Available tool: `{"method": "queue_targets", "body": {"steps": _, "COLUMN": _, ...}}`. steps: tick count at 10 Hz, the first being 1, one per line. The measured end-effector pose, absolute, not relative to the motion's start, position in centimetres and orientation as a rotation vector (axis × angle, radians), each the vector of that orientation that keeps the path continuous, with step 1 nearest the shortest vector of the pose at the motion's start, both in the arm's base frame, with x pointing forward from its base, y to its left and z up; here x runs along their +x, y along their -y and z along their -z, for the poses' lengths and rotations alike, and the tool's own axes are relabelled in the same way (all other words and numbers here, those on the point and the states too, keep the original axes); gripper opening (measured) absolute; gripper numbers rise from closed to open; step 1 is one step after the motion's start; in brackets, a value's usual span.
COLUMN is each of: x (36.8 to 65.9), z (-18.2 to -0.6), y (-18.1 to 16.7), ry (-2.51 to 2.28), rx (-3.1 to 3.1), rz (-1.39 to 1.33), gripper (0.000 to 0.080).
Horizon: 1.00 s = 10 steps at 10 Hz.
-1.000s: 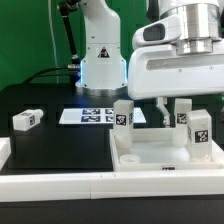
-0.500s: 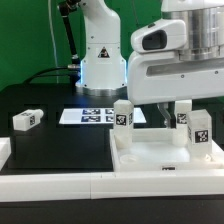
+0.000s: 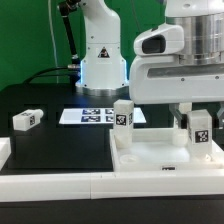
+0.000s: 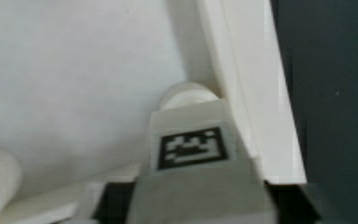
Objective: Assemble square table
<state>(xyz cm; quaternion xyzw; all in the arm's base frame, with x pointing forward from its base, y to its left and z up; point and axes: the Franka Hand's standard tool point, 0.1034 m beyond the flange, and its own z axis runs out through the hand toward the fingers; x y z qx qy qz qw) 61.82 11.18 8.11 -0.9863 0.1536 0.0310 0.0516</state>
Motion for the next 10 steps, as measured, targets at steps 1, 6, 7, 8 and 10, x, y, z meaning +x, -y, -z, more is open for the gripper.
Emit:
{"method": "queue_targets", "body": {"steps": 1, "x": 61.83, "z": -8.12, "y": -11.18, "ry": -0.513, "rx": -2.994, "rz": -0.096, "gripper": 0.0288}}
{"method": "queue_targets", "body": {"steps": 6, "x": 61.83, "z": -8.05, "y": -11.47, "ry": -1.155, "rx": -2.826, "rz": -0.081, "gripper": 0.0288}}
{"method": "queue_targets", "body": {"steps": 7, "x": 61.75, "z": -8.08, "y": -11.60, "ry": -1.354, "rx": -2.742, "rz": -0.074, "gripper": 0.0288}}
{"method": "queue_targets", "body": {"steps": 8, "x": 61.72, "z": -8.11, "y": -11.81, "ry": -1.520, "rx": -2.660, "rz": -0.078, "gripper": 0.0288}}
{"method": "queue_targets", "body": {"steps": 10, "x": 62.23, "z": -8.03, "y": -11.75, "ry": -1.865, "rx": -2.364, "rz": -0.033, "gripper": 0.0288}}
